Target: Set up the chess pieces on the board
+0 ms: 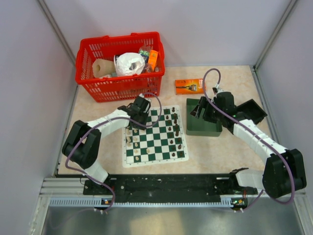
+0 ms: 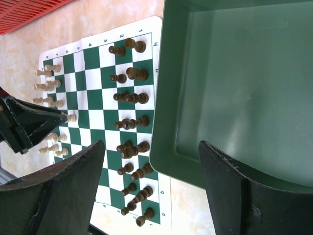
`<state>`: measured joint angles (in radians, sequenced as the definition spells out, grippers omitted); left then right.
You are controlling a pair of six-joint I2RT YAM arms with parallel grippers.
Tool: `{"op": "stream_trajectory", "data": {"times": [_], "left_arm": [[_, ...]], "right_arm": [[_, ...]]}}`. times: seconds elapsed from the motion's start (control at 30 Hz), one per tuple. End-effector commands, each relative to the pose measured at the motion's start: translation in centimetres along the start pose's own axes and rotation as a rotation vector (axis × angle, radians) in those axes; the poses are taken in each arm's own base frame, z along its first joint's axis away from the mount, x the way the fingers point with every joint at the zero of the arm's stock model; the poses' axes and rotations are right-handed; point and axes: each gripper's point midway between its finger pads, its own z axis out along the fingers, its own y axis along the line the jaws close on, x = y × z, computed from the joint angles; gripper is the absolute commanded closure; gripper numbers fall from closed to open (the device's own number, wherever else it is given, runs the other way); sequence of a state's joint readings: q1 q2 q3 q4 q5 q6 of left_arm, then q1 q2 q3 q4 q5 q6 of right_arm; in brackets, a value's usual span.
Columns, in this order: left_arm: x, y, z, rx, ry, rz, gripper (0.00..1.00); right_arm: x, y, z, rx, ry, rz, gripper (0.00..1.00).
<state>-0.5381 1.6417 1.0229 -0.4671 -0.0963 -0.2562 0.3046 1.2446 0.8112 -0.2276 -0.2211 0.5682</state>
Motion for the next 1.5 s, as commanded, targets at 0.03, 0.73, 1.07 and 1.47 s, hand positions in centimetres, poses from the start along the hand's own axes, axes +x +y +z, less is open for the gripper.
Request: {"op": "stream_trajectory", "data": {"times": [0.03, 0.73, 1.07, 1.47], "left_arm": [[-2.9, -1.1, -2.8, 0.059, -0.098, -0.013, 0.86], [3.9, -0.4, -11.9, 0.040, -0.057, -0.187, 0.88], [9.5, 1.5, -12.1, -0.100, 0.000, -0.328, 0.89], [10.5, 2.9, -8.1, -0.247, 0.059, -0.305, 0.89]], "right_arm": [[-0.8, 0.5, -0.8, -0.021, -0.047, -0.019, 0.23], [-0.1, 0.5, -0.9, -0.039, -0.042, -0.006, 0.23], [0.4, 0.3, -0.5, -0.043, -0.029, -0.001, 0.23], [0.3, 0.5, -0.8, -0.045, -0.034, -0.009, 0.22]]}}
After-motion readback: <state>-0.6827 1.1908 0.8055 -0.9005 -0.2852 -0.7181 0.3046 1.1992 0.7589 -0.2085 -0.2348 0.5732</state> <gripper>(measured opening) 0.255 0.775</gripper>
